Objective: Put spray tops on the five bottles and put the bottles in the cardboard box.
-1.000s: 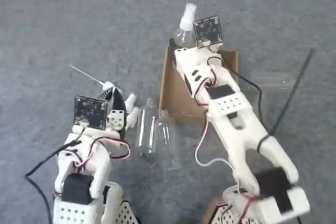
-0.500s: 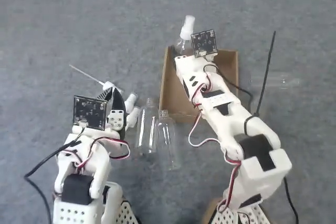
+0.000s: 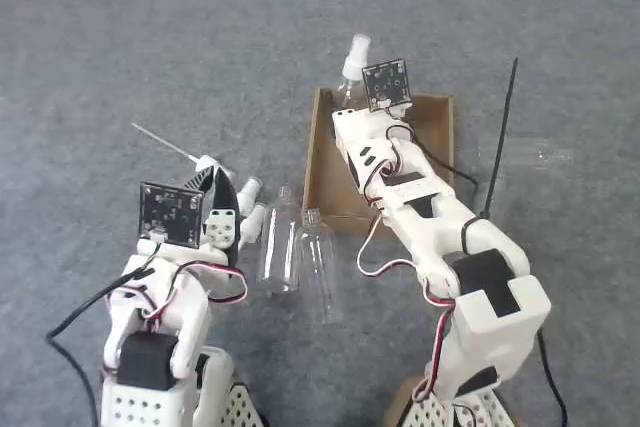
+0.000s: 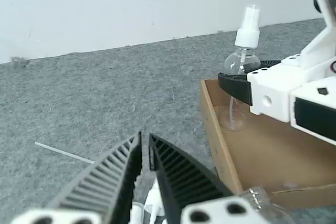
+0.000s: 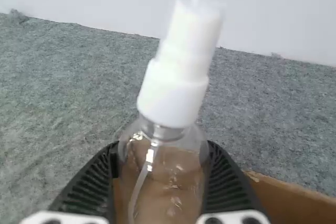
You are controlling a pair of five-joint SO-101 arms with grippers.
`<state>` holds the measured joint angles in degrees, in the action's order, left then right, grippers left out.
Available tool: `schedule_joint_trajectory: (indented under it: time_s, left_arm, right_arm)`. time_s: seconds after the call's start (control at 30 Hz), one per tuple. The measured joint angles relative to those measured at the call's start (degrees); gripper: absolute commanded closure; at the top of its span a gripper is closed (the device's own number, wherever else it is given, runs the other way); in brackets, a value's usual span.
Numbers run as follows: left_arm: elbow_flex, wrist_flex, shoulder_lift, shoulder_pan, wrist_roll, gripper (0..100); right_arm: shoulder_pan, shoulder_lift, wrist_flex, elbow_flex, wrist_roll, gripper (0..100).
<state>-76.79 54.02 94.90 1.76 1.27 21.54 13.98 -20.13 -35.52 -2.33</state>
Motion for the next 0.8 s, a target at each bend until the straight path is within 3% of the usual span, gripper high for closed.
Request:
schedule_joint_trajectory:
  time_s: [0.4, 0.6, 0.8]
  left_arm:
    - [0.0, 0.0, 0.0, 0.0, 0.0, 99]
    - [0.0, 0.0, 0.0, 0.0, 0.0, 99]
    - [0.0, 0.0, 0.0, 0.0, 0.0, 99]
  right_arm:
    - [1.2, 0.0, 0.0, 0.0, 4.7, 98.7]
    - [1.4, 0.0, 0.2, 0.0, 4.6, 86.4]
    - [1.8, 0.0, 1.7, 0.6, 4.8, 84.3]
